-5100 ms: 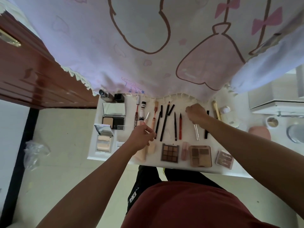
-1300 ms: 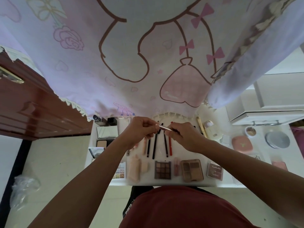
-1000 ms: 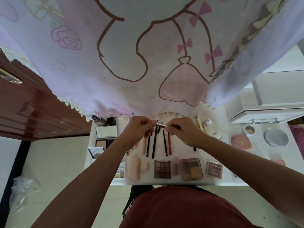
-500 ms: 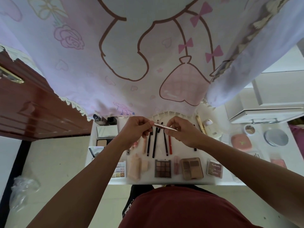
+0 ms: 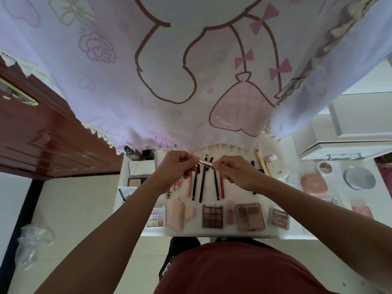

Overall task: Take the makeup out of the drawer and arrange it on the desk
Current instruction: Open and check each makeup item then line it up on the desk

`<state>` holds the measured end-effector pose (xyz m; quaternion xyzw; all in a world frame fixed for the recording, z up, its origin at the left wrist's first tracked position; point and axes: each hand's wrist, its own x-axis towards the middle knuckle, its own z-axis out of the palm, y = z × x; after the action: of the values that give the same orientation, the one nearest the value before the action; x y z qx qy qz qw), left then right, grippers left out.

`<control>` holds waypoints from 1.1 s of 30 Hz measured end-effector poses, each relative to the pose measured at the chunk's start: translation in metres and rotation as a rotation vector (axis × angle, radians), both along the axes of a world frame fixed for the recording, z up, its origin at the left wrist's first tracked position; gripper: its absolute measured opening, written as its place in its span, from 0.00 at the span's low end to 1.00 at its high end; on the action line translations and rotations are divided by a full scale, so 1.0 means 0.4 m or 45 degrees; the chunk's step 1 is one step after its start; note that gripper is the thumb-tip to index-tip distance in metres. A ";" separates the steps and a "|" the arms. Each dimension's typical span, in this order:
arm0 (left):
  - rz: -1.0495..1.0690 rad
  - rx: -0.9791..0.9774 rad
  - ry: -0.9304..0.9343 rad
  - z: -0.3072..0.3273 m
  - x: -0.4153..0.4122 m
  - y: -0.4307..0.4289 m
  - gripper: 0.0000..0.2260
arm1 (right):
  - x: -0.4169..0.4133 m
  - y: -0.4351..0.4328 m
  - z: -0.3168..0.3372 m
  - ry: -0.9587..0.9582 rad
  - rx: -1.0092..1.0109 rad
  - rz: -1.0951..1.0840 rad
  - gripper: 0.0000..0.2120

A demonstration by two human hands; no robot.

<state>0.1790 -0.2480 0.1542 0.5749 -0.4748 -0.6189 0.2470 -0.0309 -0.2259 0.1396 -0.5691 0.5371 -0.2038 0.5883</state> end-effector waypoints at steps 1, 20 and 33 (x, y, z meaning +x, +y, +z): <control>-0.001 0.001 0.005 0.000 0.000 0.001 0.06 | 0.000 0.000 0.000 0.003 0.014 0.001 0.15; -0.022 0.016 -0.017 -0.010 -0.005 -0.004 0.06 | -0.013 0.003 -0.020 0.016 -0.025 -0.019 0.03; -0.031 0.034 -0.018 -0.011 -0.017 -0.019 0.07 | -0.021 -0.011 -0.028 0.027 0.020 -0.023 0.05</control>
<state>0.1722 -0.2556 0.1497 0.5766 -0.4753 -0.6240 0.2284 -0.0392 -0.2305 0.1283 -0.5616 0.5502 -0.1988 0.5852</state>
